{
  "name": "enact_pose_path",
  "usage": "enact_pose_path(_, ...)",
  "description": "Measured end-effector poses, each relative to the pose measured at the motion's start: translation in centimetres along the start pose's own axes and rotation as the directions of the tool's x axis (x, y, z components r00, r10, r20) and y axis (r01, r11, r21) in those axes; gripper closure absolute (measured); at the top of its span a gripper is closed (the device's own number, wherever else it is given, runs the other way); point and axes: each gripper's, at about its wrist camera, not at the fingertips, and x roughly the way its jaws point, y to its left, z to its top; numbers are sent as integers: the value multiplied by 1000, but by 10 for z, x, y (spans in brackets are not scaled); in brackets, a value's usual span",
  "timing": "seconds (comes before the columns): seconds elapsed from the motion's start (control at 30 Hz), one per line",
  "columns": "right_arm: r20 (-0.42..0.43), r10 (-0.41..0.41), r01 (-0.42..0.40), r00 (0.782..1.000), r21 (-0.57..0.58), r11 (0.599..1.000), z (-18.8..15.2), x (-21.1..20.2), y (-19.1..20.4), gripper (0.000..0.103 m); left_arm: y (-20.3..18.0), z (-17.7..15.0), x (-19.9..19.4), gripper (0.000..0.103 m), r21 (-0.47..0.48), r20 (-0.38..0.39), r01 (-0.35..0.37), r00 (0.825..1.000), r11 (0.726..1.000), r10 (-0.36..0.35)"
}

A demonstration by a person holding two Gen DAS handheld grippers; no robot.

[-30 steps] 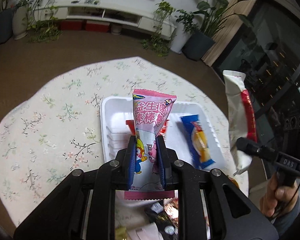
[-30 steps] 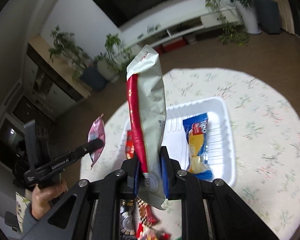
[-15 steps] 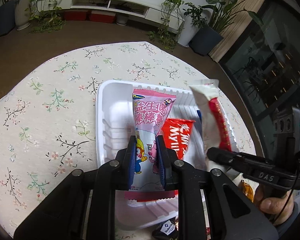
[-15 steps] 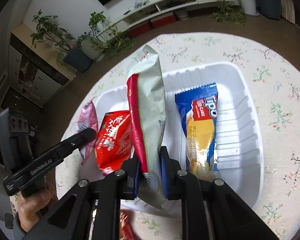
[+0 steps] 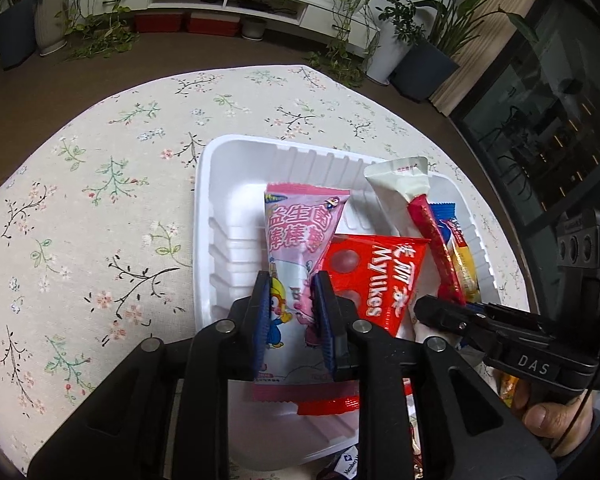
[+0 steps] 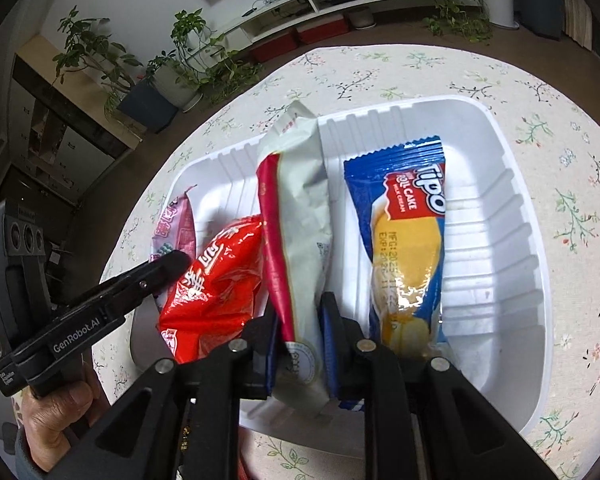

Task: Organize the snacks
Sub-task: 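Lower both packets into the white tray and open both tools, then withdraw both tools from the tray toward the remaining snacks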

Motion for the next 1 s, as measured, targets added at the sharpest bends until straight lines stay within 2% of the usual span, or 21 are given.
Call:
enact_pose_path(0.07, 3, -3, 3, 1000, 4, 1000, -1, 0, 0, 77, 1, 0, 3, 74, 3, -8, -5, 1000, 1000, 5)
enact_pose_path(0.23, 7, -22, 22, 1000, -4, 1000, -2, -2, -1, 72, -1, -3, -2, 70, 0, -7, -3, 1000, 1000, 3)
enact_pose_path(0.37, 21, -26, 27, 999, -22, 999, -2, -8, 1, 64, -5, -4, -13, 51, 8, 15, -3, 1000, 1000, 3)
enact_pose_path(0.5, 52, -21, 23, 998, -38, 999, -3, -22, 6, 57, -9, -7, -32, 39, 10, 38, 8, 999, 1000, -9)
enact_pose_path(0.53, 61, -21, 23, 998, -40, 999, -3, -28, 8, 56, -10, -8, -39, 32, 12, 45, 14, 999, 1000, -14)
enact_pose_path(0.63, 104, -7, 12, 995, -50, 999, -6, -53, 15, 44, -14, -17, -65, 18, 25, 73, 26, 997, 999, -28)
enact_pose_path(0.67, 126, 12, -4, 992, -58, 998, -8, -66, 18, 39, -15, -22, -75, 10, 30, 86, 29, 996, 999, -31)
enact_pose_path(0.73, 170, 55, -44, 984, -66, 997, -16, -89, 21, 29, -15, -30, -93, 2, 25, 113, 44, 992, 999, -46)
enact_pose_path(0.8, 223, 109, -96, 969, -66, 993, -30, -117, 21, 15, -13, -43, -114, 0, 20, 150, 59, 987, 998, -62)
enact_pose_path(0.9, 273, 183, -168, 944, -77, 983, -56, -149, 20, 7, -14, -70, -142, 0, 38, 206, 68, 976, 997, -74)
enact_pose_path(1.0, 321, 222, -207, 921, -81, 975, -93, -175, 15, 4, -21, -106, -163, 0, 90, 243, 42, 968, 995, -63)
